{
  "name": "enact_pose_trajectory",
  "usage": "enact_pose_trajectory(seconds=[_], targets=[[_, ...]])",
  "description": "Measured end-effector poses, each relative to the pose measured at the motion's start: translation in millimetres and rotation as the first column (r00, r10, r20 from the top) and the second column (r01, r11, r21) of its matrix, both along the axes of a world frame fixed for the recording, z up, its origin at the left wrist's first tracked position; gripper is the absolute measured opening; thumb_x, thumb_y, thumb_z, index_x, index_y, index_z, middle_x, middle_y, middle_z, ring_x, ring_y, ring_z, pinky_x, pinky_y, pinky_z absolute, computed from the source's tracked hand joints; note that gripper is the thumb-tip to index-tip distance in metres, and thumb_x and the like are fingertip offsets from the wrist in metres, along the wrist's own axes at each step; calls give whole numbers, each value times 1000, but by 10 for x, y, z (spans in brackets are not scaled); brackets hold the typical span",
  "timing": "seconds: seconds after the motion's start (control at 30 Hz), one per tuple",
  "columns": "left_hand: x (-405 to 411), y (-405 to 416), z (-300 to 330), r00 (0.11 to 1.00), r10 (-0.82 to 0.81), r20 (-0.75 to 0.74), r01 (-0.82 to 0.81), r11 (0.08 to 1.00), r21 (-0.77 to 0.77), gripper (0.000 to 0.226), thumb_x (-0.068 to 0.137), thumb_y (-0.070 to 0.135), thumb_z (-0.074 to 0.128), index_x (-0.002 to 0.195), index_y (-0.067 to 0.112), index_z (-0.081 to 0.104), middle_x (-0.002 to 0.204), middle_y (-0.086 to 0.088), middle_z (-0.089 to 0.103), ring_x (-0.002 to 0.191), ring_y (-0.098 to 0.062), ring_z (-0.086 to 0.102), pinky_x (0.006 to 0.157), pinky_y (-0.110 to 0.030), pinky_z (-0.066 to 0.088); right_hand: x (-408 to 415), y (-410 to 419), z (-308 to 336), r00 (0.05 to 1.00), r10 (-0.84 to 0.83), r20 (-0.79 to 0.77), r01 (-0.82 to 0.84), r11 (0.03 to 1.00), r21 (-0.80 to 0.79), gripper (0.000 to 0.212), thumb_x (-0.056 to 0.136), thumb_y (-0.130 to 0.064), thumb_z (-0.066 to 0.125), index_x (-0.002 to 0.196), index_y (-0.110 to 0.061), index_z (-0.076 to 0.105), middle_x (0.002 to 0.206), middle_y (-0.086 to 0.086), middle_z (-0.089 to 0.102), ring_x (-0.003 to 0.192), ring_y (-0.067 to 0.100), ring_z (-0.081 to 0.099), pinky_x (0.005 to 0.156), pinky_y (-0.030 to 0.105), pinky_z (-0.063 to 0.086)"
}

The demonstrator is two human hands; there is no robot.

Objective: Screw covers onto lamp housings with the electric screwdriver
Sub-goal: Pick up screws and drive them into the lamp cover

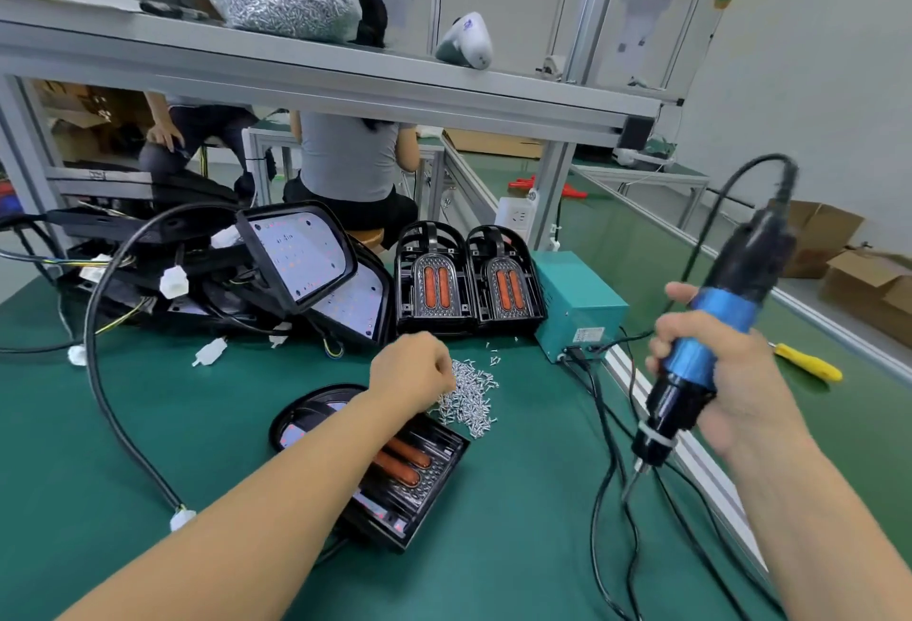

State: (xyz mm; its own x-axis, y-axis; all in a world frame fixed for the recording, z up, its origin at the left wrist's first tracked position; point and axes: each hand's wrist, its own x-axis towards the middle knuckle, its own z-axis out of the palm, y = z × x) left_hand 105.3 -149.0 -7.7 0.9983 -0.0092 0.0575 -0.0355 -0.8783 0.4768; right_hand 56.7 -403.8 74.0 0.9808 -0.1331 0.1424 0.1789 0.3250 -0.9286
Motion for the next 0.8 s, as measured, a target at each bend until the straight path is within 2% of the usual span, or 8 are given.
enact_pose_trajectory(seconds=[0.07, 0.13, 0.17, 0.27, 0.37, 0.43, 0.53, 0.8], targets=[[-86, 62, 114, 1000, 22, -15, -26, 921, -388, 10, 82, 9, 65, 76, 13, 71, 66, 1, 68, 62, -15, 64, 61, -27, 53, -64, 38, 103, 996, -69, 57, 61, 989, 132, 26, 83, 7, 53, 96, -14, 60, 56, -2, 52, 46, 11, 49, 49, 20, 48], [-245, 134, 199, 997, 20, -77, -70, 667, -742, 8, 81, 2, 68, 75, 7, 68, 67, -8, 70, 56, -14, 63, 53, -23, 52, -131, 71, 156, 991, -111, 80, 87, 962, 260, 20, 87, 1, 51, 94, -17, 58, 58, -5, 52, 48, 8, 49, 53, 18, 48], [-334, 170, 222, 994, 8, -105, -93, 527, -844, 5, 81, 0, 69, 79, 5, 67, 70, -10, 72, 56, -13, 64, 52, -21, 51, -164, 91, 163, 988, -122, 92, 87, 944, 320, 18, 88, -1, 51, 93, -17, 58, 59, -6, 51, 49, 7, 49, 54, 17, 48], [-584, 255, 250, 987, -29, -156, -147, 204, -968, 15, 82, -2, 67, 96, 1, 66, 84, -14, 74, 64, -15, 68, 55, -20, 53, -251, 210, 172, 978, -150, 147, 71, 895, 441, 18, 88, -5, 51, 95, -19, 60, 62, -7, 50, 52, 6, 48, 57, 17, 47], [-812, 304, 246, 987, -68, -146, -145, 22, -989, 27, 73, 2, 67, 100, -1, 66, 89, -15, 73, 67, -16, 69, 56, -21, 54, -306, 426, 212, 963, -156, 221, 28, 870, 492, 21, 83, -6, 52, 98, -20, 59, 62, -8, 49, 53, 6, 47, 59, 18, 45], [-949, 319, 244, 988, -83, -128, -131, -35, -991, 32, 68, 6, 68, 99, -2, 66, 88, -15, 73, 66, -16, 69, 55, -21, 54, -320, 592, 238, 954, -149, 260, -7, 857, 516, 22, 81, -8, 53, 98, -20, 58, 62, -8, 49, 52, 6, 47, 59, 19, 44], [-1089, 309, 256, 991, -81, -107, -110, -36, -993, 31, 69, 9, 68, 98, -2, 64, 82, -15, 71, 63, -17, 67, 54, -22, 54, -338, 809, 269, 947, -133, 292, -51, 836, 547, 20, 81, -10, 52, 97, -20, 57, 60, -9, 48, 51, 6, 45, 57, 19, 43], [-1320, 280, 281, 997, -78, -29, -34, -72, -997, 9, 70, 15, 68, 75, 12, 74, 76, -8, 68, 60, -11, 59, 50, -23, 52, -449, 1199, 377, 938, -72, 340, -152, 795, 587, 18, 74, -13, 54, 90, -20, 57, 56, -8, 48, 46, 6, 45, 52, 19, 43]])
